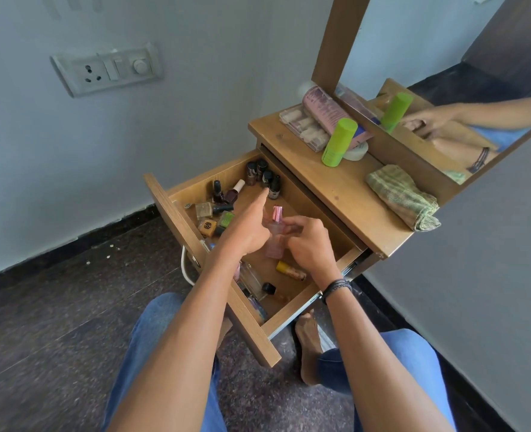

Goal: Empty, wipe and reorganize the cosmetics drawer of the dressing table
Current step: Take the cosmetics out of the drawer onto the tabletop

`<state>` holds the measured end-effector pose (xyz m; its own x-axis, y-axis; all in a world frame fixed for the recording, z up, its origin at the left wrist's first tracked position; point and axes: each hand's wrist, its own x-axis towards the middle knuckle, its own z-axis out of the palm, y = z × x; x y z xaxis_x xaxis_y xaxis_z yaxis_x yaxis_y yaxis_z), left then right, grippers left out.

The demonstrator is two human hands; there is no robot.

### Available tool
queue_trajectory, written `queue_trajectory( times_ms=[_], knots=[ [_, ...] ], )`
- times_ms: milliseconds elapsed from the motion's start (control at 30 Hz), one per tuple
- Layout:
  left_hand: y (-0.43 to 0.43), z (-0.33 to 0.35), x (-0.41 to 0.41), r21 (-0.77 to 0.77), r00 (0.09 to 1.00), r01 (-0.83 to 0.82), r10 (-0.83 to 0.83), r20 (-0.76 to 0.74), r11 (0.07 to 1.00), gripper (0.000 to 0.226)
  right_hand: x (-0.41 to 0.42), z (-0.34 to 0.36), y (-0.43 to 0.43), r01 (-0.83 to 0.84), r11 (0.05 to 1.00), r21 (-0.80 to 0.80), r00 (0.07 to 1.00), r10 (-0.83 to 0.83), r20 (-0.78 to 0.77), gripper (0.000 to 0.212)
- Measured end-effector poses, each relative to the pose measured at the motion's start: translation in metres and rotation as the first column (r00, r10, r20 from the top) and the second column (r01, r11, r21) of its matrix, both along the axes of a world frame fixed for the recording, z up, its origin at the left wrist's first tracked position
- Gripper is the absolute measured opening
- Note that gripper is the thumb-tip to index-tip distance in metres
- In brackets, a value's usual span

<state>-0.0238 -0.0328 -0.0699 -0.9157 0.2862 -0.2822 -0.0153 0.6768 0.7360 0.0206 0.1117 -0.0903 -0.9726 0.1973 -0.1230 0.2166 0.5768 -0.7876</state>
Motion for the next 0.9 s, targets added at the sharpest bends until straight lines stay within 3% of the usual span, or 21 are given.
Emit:
queue_trajectory(
  times_ms=[200, 300, 400, 500, 700, 767, 900],
  knots=[
    [-0.005, 0.003, -0.001, 0.113, 0.996, -0.056, 0.048, 0.074, 0.992, 0.034, 0.004, 0.005, 0.003, 0.022, 0.998, -0.060, 0.988, -0.031, -0.154, 0.036],
    [-0.008, 0.001, -0.002, 0.194, 0.994, -0.074, 0.056, 0.097, 0.978, 0.016, 0.007, 0.009, 0.004, 0.012, 0.994, -0.111, 0.977, -0.035, -0.211, 0.034],
    [-0.011, 0.002, -0.004, 0.235, 0.991, -0.128, 0.113, 0.077, 0.964, 0.014, 0.008, 0.009, 0.003, 0.047, 0.992, -0.115, 0.969, -0.073, -0.237, 0.036],
    [-0.016, 0.008, -0.005, 0.247, 0.985, -0.173, 0.172, 0.027, 0.953, 0.022, 0.009, 0.005, 0.001, 0.073, 0.997, -0.022, 0.965, -0.077, -0.251, 0.033],
    [-0.033, 0.021, -0.009, 0.341, 0.961, -0.258, 0.276, -0.004, 0.904, 0.028, 0.011, 0.002, -0.004, -0.149, 0.968, 0.201, 0.977, 0.176, -0.121, 0.028],
    [-0.036, 0.025, -0.006, 0.328, 0.962, -0.249, 0.273, -0.029, 0.911, 0.025, 0.011, 0.002, -0.005, -0.155, 0.969, 0.193, 0.973, 0.183, -0.137, 0.032],
    [-0.036, 0.026, 0.000, 0.249, 0.988, -0.128, 0.146, -0.057, 0.960, 0.021, 0.013, 0.005, -0.003, -0.027, 0.998, 0.048, 0.940, 0.042, -0.339, 0.033]
  ],
)
